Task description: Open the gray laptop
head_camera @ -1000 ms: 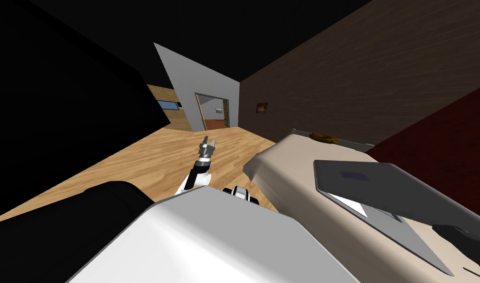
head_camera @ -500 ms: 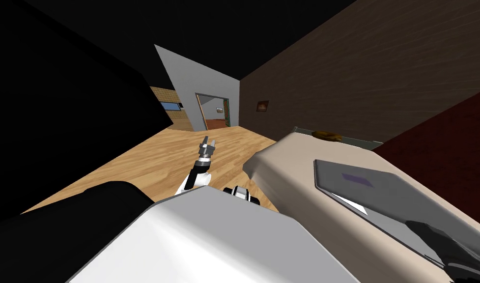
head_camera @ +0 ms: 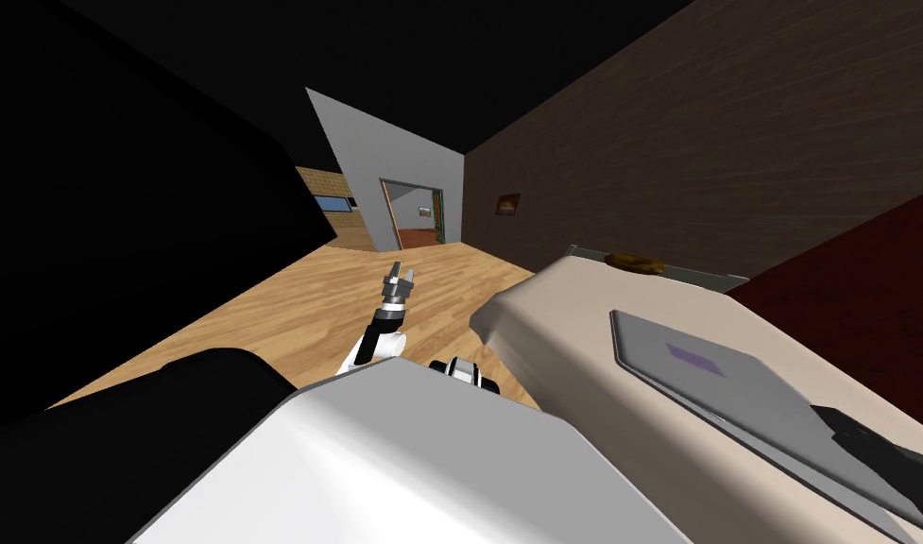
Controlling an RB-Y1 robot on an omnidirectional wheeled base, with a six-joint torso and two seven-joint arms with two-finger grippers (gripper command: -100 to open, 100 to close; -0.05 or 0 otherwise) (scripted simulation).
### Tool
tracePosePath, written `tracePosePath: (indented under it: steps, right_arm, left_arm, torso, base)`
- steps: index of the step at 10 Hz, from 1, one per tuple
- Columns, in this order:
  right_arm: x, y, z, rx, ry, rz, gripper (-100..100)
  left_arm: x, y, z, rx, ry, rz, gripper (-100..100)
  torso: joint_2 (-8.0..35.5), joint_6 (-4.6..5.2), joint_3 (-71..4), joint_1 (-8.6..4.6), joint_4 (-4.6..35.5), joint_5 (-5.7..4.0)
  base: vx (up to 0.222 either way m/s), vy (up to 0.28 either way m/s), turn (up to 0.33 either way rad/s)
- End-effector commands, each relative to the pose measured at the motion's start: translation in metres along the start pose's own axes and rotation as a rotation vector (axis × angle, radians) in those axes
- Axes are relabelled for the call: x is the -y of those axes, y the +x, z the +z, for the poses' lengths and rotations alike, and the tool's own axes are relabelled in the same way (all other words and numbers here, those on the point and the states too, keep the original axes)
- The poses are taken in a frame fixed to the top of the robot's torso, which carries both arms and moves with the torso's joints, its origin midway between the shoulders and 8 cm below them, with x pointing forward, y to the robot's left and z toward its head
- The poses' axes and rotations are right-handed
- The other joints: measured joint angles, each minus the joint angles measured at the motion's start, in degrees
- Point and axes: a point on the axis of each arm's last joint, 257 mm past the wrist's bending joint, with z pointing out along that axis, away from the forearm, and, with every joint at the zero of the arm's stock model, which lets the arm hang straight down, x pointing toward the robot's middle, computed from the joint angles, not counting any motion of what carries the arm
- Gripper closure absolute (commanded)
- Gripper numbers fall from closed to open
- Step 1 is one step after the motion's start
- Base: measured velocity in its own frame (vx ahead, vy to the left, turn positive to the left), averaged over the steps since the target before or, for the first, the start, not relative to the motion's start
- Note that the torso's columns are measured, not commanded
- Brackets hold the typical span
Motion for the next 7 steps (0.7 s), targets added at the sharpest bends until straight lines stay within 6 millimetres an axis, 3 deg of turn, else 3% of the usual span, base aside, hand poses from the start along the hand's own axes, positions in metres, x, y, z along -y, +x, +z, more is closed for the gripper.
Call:
tracePosePath:
  steps: [1,2,7]
  right_arm:
    - [-0.0008,-0.0083,0.0031,0.002,0.004,0.0,-100]
    - [-0.0006,-0.0092,0.0035,0.002,0.005,0.002,0]
    - [-0.0006,-0.0091,0.0034,0.002,0.005,0.002,0]
  left_arm:
    - [0.0,0.0,0.0,0.0,0.0,0.0,0]
    - [0.0,0.0,0.0,0.0,0.0,0.0,0]
    - [0.0,0.0,0.0,0.0,0.0,0.0,0]
  torso:
    - [0.0,-0.02,0.0,0.02,0.0,0.0]
    - [0.0,0.01,0.0,0.01,0.0,-0.01]
    - [0.0,-0.01,0.0,0.09,0.0,0.03]
  base:
    - [-0.01,0.011,0.01]
    - [0.0,0.0,0.0]
    - [0.0,0.0,0.0]
